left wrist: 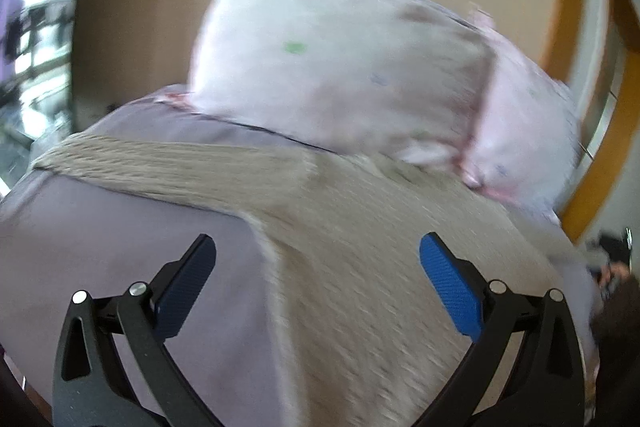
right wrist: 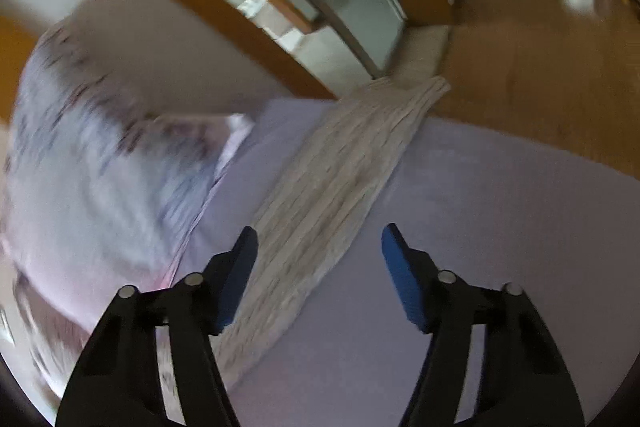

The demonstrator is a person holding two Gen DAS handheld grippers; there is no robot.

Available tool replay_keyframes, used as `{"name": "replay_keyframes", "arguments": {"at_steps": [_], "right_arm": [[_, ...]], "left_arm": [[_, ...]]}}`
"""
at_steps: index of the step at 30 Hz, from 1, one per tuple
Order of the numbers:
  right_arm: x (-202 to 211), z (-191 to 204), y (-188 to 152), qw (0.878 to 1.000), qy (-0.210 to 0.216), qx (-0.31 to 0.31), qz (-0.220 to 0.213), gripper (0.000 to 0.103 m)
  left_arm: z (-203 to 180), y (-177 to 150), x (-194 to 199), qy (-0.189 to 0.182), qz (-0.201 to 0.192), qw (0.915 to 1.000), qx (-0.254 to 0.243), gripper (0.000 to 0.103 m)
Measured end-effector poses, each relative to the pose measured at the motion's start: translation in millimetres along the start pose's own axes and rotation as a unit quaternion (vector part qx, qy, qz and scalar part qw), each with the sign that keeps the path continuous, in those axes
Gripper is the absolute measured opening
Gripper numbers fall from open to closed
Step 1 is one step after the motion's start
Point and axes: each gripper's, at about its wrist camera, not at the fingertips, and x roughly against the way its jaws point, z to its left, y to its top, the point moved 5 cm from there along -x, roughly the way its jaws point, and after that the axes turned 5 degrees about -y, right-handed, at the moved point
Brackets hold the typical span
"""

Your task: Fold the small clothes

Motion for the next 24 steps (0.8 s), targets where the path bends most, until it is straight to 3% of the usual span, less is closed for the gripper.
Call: {"name": "replay_keyframes", "arguments": {"at_steps": [4, 5, 7, 8, 12, 15, 18, 21, 22, 24], "right_arm": [[-27.8, 5.3, 13.5, 1.0, -0.007, -0.02, -0.01, 0.049], [-29.2, 3.5, 13.5, 1.0, -0.002, -0.022, -0.012, 0.042], [-42.5, 5.0, 15.7, 1.0, -0.003, -0.021, -0.017, 0.018], [-49.4, 4.4, 17.0, 1.0, -0.001, -0.018, -0.015, 0.012], [-24.1, 20.7, 13.8, 0.998, 0.009, 0.034, -0.061, 0.008], [20.8, 90.5, -16.5, 0.981, 0.065, 0.147, -0.11, 0.008], [61.2, 181.1, -81.2, 0.947, 0.152, 0.259, -0.116, 0.008], [92.2, 262.6, -177.0, 0.893, 0.242, 0.37, -0.085, 0.008], [97.8, 288.2, -224.4, 0.866, 0.27, 0.416, -0.06, 0.008], [94.9, 315.8, -297.5, 0.826, 0.291, 0.483, 0.0, 0.013]], "left_arm": [[48.0, 17.0, -4.3, 0.026, -0.021, 0.997, 0.07, 0.101], [56.6, 18.8, -4.4, 0.029, -0.024, 0.9957, 0.084, 0.101], [76.0, 20.6, -1.6, 0.03, -0.033, 0.9924, 0.115, 0.101], [84.9, 20.1, 1.0, 0.034, -0.037, 0.9907, 0.127, 0.101], [115.9, 19.3, 9.6, 0.075, -0.043, 0.9858, 0.144, 0.101], [132.1, 21.2, 15.8, 0.096, -0.053, 0.9834, 0.145, 0.101], [152.8, 26.1, 18.8, 0.113, -0.059, 0.9788, 0.16, 0.101], [172.5, 27.8, 18.5, 0.114, -0.065, 0.9706, 0.202, 0.101], [178.6, 27.9, 17.3, 0.109, -0.064, 0.9678, 0.218, 0.101], [193.1, 28.7, 13.8, 0.091, -0.062, 0.9602, 0.257, 0.101]]}}
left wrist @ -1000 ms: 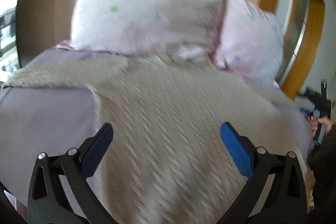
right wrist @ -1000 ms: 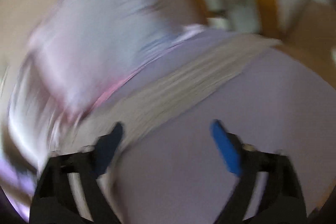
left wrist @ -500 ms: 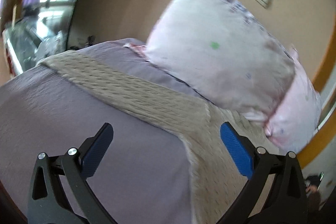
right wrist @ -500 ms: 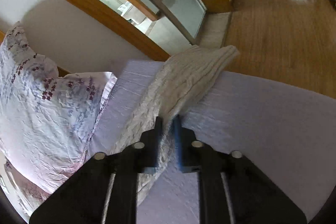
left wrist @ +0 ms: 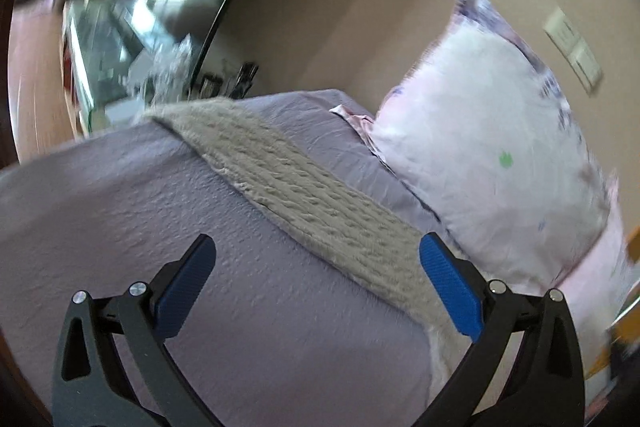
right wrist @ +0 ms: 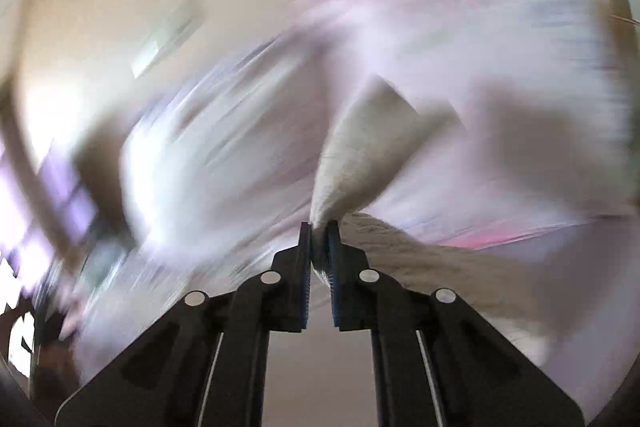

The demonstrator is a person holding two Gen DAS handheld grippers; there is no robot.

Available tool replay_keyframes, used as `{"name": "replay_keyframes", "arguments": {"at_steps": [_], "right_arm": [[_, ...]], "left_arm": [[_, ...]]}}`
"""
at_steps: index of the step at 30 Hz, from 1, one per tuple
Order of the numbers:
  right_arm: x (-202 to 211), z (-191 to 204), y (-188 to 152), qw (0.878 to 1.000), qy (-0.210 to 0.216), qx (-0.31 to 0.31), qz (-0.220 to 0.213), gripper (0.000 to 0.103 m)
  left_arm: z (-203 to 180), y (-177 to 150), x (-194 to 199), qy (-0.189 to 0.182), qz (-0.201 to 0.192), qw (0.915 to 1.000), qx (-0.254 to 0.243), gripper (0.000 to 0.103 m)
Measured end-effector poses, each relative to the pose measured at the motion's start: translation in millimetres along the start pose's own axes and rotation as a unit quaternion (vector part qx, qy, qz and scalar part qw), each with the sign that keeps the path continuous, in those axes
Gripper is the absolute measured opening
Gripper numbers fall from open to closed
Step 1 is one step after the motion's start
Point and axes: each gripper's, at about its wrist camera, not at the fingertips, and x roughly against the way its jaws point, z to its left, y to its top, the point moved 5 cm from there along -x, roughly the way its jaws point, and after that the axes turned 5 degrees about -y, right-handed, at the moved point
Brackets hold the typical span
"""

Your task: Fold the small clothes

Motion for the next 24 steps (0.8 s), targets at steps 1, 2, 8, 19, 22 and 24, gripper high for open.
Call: {"name": "replay_keyframes", "arguments": {"at_steps": [1, 2, 8, 19, 22, 24], "right_arm": [[-22.0, 36.2, -17.7, 0.998, 0.036, 0.029, 0.047, 0.018], [-34.9, 59.5, -31.4, 0.994, 0.058, 0.047, 0.079, 0.029], [-18.2, 69.2, -42.6, 0.995, 0.05, 0.076, 0.037, 0.077], [40.4, -24.2, -64.4, 0.999, -0.015, -0.009, 0.029, 0.08], [46.7, -35.5, -65.3, 0.999, -0.017, -0.018, 0.028, 0.08], [48.7, -42.0, -65.2, 0.999, -0.017, -0.023, 0.025, 0.081]], "left_arm": [[2.8, 2.0, -3.9, -0.003, 0.004, 0.9999, 0.013, 0.101], [7.4, 5.8, -8.2, -0.008, 0.008, 0.9995, 0.031, 0.101], [32.4, 31.6, -35.4, -0.008, 0.022, 0.9946, 0.101, 0.099], [83.3, 78.1, -70.8, 0.046, 0.014, 0.9845, 0.169, 0.008], [63.7, 82.7, -66.5, 0.067, 0.009, 0.9874, 0.143, 0.006], [13.1, 86.8, -58.7, 0.055, -0.006, 0.9969, 0.056, 0.006]]}}
